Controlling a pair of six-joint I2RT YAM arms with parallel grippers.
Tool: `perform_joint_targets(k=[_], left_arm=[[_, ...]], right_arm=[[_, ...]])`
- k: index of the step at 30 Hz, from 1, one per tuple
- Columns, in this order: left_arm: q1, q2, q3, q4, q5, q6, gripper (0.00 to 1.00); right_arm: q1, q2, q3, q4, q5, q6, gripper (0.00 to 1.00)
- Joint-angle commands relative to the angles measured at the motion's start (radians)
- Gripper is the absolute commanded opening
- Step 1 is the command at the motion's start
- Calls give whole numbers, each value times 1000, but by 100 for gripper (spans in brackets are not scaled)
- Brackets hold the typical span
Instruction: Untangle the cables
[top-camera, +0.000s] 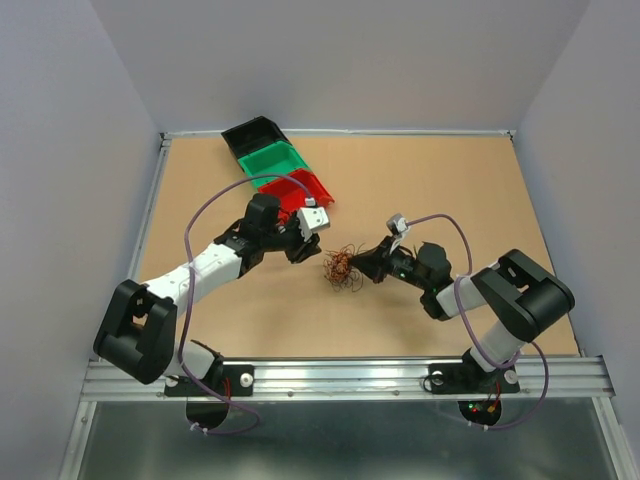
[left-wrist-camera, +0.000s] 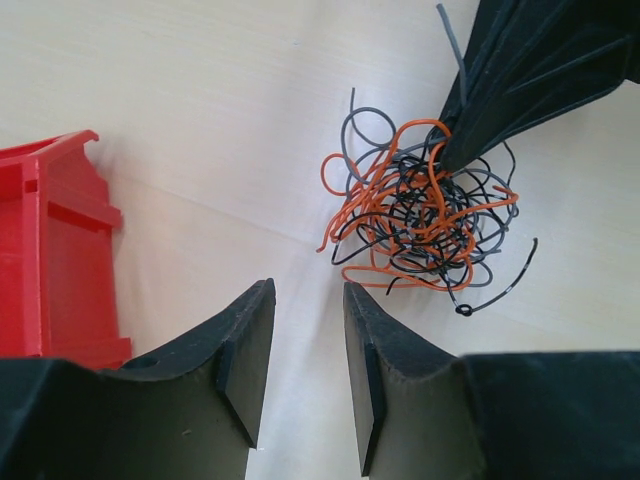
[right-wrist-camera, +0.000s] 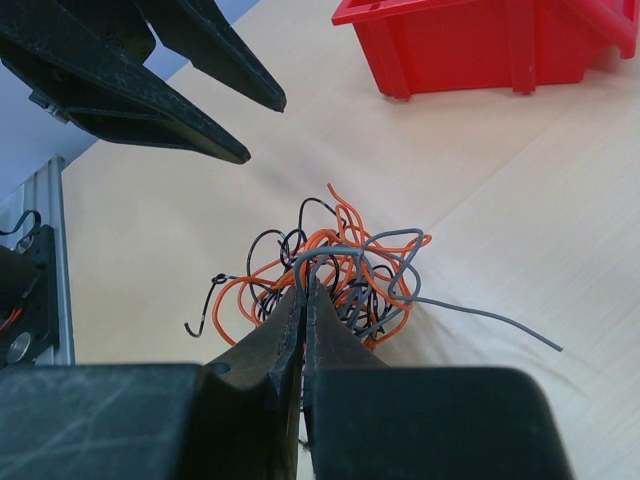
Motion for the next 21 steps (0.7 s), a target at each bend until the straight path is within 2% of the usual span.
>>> perform_joint_targets(k=[1, 9, 16, 18, 21], left_arm=[[1, -7, 34, -20, 81, 43, 45], [-66, 45, 43, -55, 38, 90, 46], [-139, 87, 44, -12, -83, 83, 45], [-154, 85, 43, 19, -111, 73, 41], [-183, 81, 38, 52, -151, 61, 19]], right_arm=[[7, -27, -19, 310, -39, -16, 1], [12, -61, -44, 324, -53, -9, 1], [13, -73, -48, 326, -68, -4, 1], [13, -72, -47, 327, -73, -1, 0], [15, -72, -45, 333, -80, 8, 1]])
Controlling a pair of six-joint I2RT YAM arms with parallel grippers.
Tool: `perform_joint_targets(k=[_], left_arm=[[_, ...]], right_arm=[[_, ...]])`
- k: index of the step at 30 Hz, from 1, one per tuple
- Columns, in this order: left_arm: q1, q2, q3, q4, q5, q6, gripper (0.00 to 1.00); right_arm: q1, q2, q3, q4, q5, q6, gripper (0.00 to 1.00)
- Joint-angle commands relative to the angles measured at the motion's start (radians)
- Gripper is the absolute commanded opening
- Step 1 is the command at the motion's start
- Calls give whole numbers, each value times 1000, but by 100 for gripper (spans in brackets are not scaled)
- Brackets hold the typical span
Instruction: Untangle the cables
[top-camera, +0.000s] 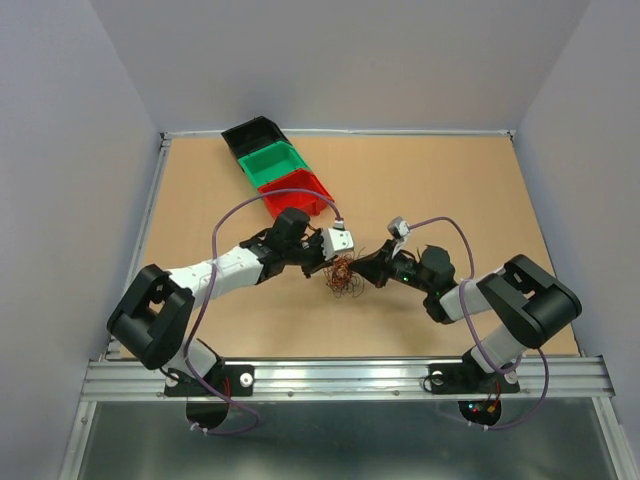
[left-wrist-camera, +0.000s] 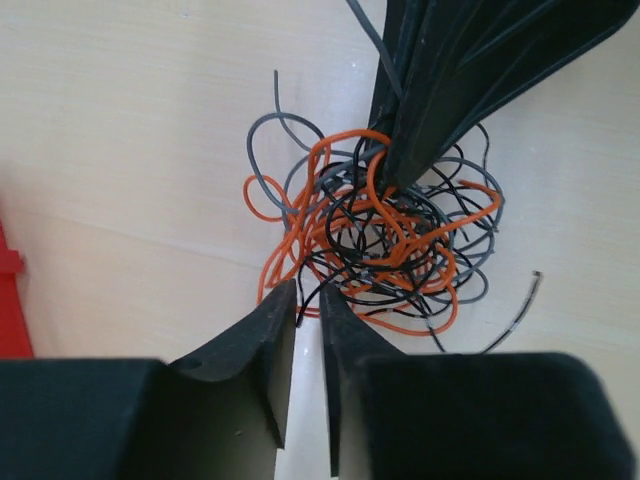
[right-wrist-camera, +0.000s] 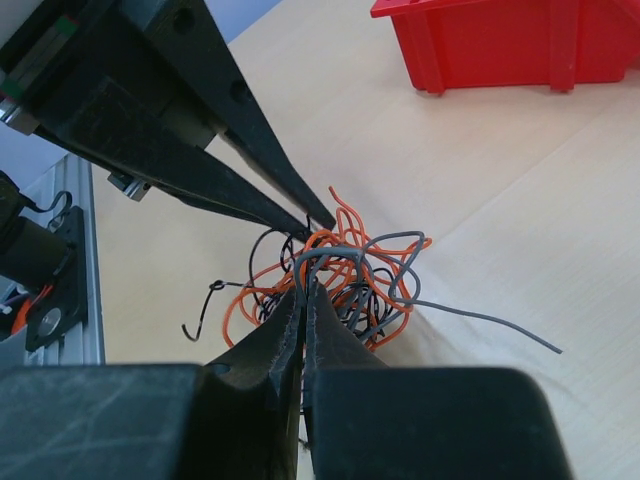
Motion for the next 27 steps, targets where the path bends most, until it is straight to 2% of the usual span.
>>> perform_joint_targets(k=[1, 2, 7, 13, 16, 19, 21, 27], left_arm=[[-34, -15, 27, 91, -84, -22, 13], [-41, -15, 24, 107, -123, -25, 0], [-39, -43, -7, 135, -176, -29, 0], [-18, -181, -94, 247, -296, -74, 0], [37, -244, -102, 261, -350, -114, 0], [120, -302, -105, 273, -339, -158, 0], [163, -328, -106, 278, -313, -181, 0], [208, -431, -139, 315, -367, -224, 0]], right_arm=[[13, -24, -12, 336, -31, 7, 0], [14, -24, -12, 337, -34, 10, 1], [14, -22, -11, 342, -23, 30, 1], [12, -45, -29, 272, 128, 36, 0], [12, -88, -31, 146, 341, 18, 1], [12, -129, -29, 19, 488, -10, 3], [10, -148, -34, -26, 642, -19, 5], [1, -226, -60, -173, 958, -41, 11]])
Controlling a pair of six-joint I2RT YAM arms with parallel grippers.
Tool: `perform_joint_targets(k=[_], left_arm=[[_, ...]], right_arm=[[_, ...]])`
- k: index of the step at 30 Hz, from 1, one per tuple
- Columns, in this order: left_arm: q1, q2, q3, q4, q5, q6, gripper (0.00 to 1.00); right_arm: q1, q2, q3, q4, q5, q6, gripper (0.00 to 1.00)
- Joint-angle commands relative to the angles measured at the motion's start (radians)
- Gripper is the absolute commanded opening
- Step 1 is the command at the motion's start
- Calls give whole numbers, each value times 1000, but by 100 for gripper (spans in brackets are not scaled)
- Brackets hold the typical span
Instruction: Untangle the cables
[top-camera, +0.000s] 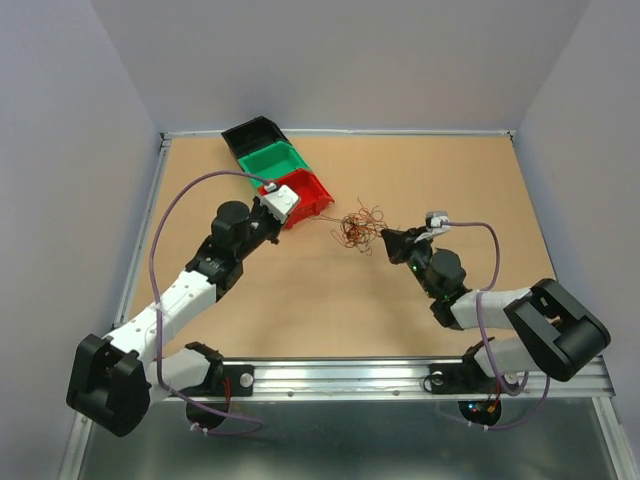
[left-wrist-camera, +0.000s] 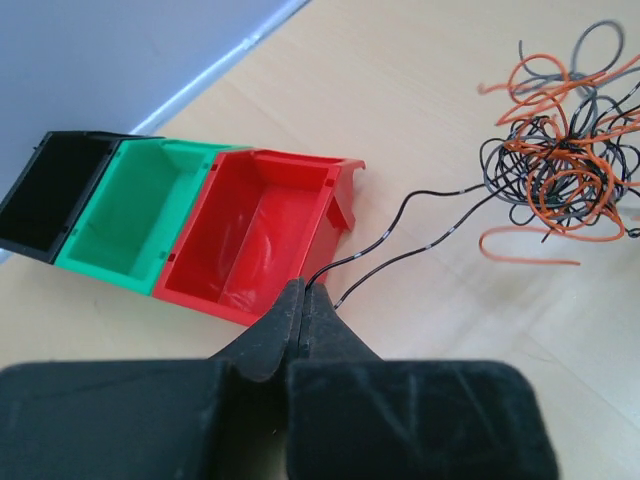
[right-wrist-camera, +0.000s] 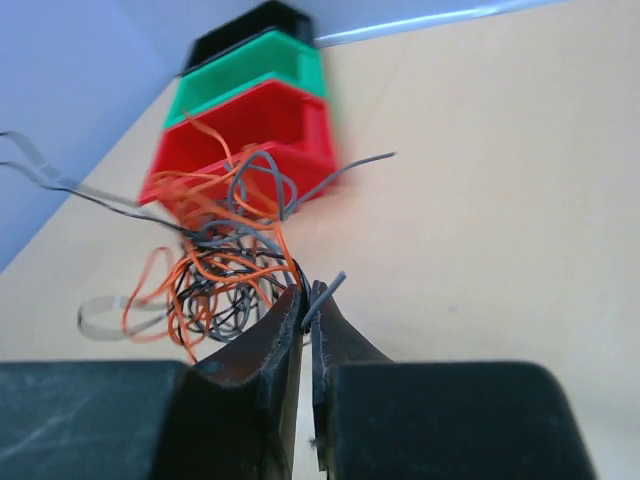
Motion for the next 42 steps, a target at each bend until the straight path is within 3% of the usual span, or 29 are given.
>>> perform_joint_targets(k=[1, 5, 9, 14, 25, 26, 28, 32, 33, 36, 39, 42], left_arm=[[11, -90, -33, 82, -88, -50, 0], [24, -127, -39, 104, -187, -76, 0], [91, -143, -27, 139, -398, -154, 0], [295, -169, -16, 141, -392, -246, 0], [577, -344, -57, 174, -350, -412, 0], [590, -350, -64, 182, -310, -413, 0], [594, -354, -76, 191, -100, -398, 0], [591, -332, -76, 196, 193, -363, 0], [591, -334, -74, 194, 213, -357, 0], [588, -347, -79, 196, 255, -346, 0], [578, -336, -61, 194, 332, -343, 0], [547, -299, -33, 178, 366, -340, 0]], right_arm=[[-9, -61, -38, -120, 366, -31, 12], [-28, -120, -51, -203, 535, 1, 9], [-51, -195, -52, -372, 771, 122, 7], [-60, -322, -121, -394, 896, 197, 6], [-60, -753, -245, -542, 1060, 322, 0], [-60, -778, -270, -547, 1022, 317, 0], [-60, -818, -278, -548, 952, 282, 1], [-60, -850, -281, -466, 641, 90, 3], [-60, -845, -279, -449, 487, 31, 5], [-60, -815, -258, -424, 221, -23, 11], [-59, -723, -209, -412, 94, -46, 16], [-60, -666, -187, -391, 66, -57, 17]])
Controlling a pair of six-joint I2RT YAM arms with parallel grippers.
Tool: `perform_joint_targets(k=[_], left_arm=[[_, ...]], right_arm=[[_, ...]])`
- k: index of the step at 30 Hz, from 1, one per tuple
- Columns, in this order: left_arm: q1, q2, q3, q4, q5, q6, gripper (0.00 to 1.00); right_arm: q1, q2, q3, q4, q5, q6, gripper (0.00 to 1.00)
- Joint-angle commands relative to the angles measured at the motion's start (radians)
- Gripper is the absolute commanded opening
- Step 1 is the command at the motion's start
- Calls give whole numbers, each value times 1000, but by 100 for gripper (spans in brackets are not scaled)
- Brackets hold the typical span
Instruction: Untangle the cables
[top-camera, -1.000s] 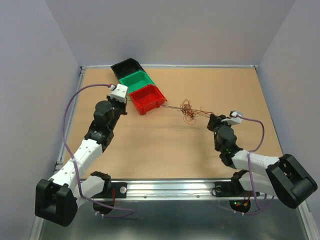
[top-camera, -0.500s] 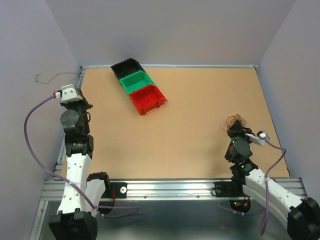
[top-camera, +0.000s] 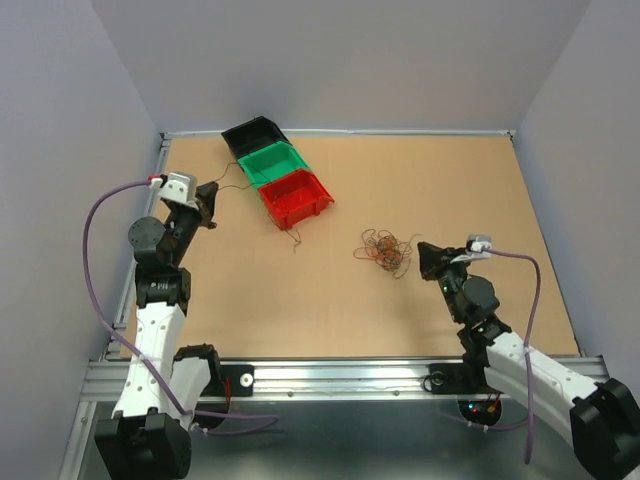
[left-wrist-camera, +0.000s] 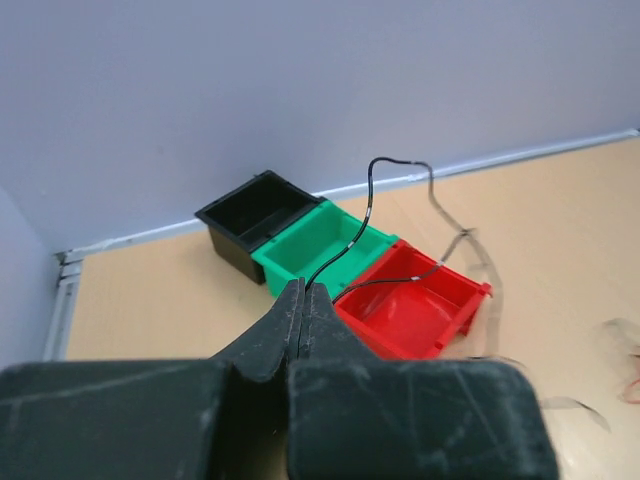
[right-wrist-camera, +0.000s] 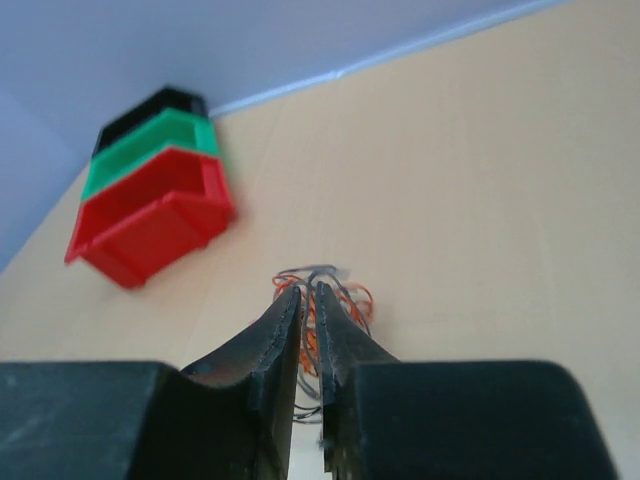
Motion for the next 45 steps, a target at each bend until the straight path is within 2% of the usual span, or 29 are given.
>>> perform_joint_targets(k=[1, 4, 6, 7, 8, 11, 13, 20, 26, 32, 35, 37, 45], left_arm=[[-39, 40, 72, 25, 116, 27, 0], [-75, 63, 111, -11, 122, 34, 0], [-96, 81, 138, -14, 117, 48, 0], [-140, 89, 155, -14, 105, 53, 0], [-157, 107, 164, -14, 73, 57, 0], [-207, 165, 215, -12, 38, 64, 0], [-214, 218, 259, 0, 37, 47, 0], [-219, 379, 425, 14, 10, -11, 0], [-242, 534, 488, 47, 54, -25, 0], [-253, 618, 448, 83, 16, 1, 0], [-276, 635, 390, 123, -114, 31, 0], [-308, 649, 369, 124, -142, 60, 0], [-428, 677, 372, 8, -183, 240, 0]], right_arm=[[-4, 79, 15, 86, -178, -69, 18], [-3, 119, 28, 113, -193, -81, 20], [-4, 143, 29, 141, -231, -84, 32], [-3, 152, 29, 150, -245, -89, 41], [-4, 159, 28, 159, -262, -91, 59], [-4, 180, 28, 188, -302, -92, 79], [-4, 191, 28, 199, -310, -92, 84], [-4, 194, 20, 204, -304, -104, 87], [-3, 162, 3, 201, -310, -121, 87], [-4, 111, -26, 201, -304, -137, 89], [-4, 88, -34, 201, -308, -135, 89], [-4, 80, -38, 201, -311, -135, 89], [-4, 96, -31, 201, -317, -126, 89]])
